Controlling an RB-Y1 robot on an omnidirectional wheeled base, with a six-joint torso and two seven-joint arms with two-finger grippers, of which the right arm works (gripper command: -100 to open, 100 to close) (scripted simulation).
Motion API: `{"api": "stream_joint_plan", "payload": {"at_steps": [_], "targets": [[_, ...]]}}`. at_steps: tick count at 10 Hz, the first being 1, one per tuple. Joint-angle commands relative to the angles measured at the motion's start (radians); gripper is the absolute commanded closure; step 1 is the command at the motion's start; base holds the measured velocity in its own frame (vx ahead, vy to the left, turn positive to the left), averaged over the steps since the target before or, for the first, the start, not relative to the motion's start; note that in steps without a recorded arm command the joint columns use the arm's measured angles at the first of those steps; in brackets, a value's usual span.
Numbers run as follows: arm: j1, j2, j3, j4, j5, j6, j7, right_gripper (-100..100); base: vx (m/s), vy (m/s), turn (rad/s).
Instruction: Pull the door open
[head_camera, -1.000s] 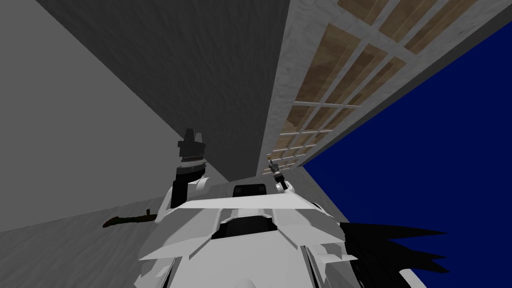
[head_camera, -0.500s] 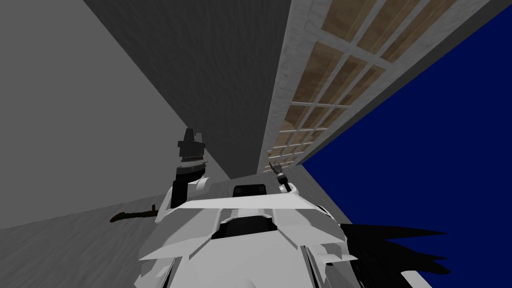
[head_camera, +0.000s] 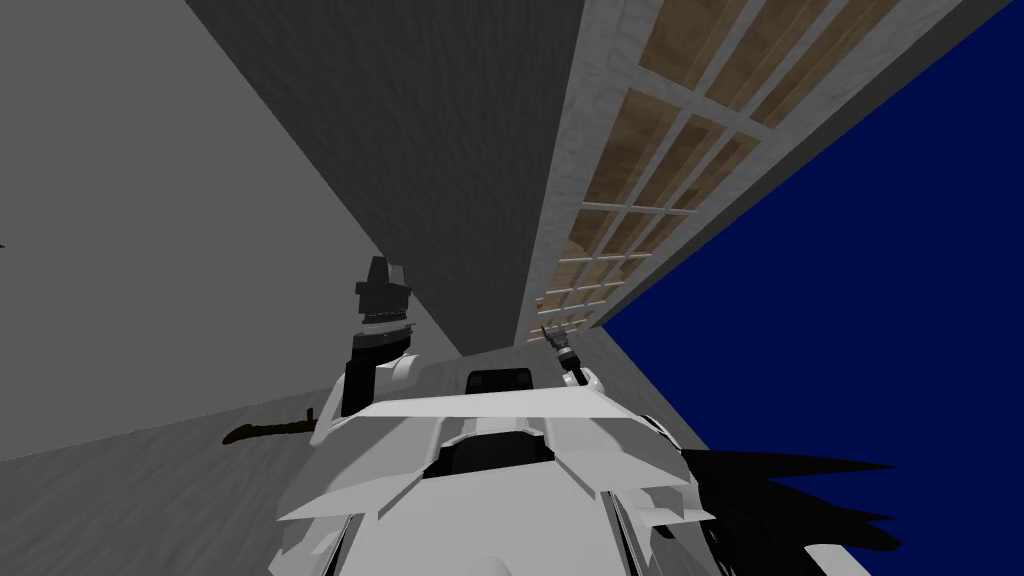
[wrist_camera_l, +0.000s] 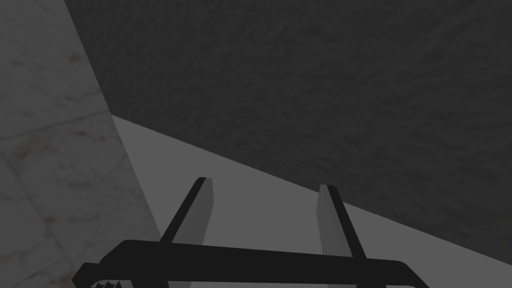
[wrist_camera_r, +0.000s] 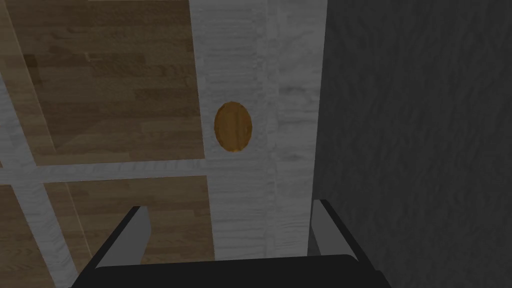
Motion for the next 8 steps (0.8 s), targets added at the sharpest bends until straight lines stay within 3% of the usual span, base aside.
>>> {"api": "stream_joint_plan", "payload": {"at_steps": [1,5,8], "targets": [[-0.032,0.025,0.007,0.021,0.006,0.011,0.018,-100,0.083,-0.041,-0.130],[-0.103,0.081,0.022,0.069,0.018,0.035,0.060,-100,0.178,-0.039,-0.108],[-0.148,0.116,0.032,0.099,0.026,0.050,0.085,-100,0.183,0.009,-0.053]]}}
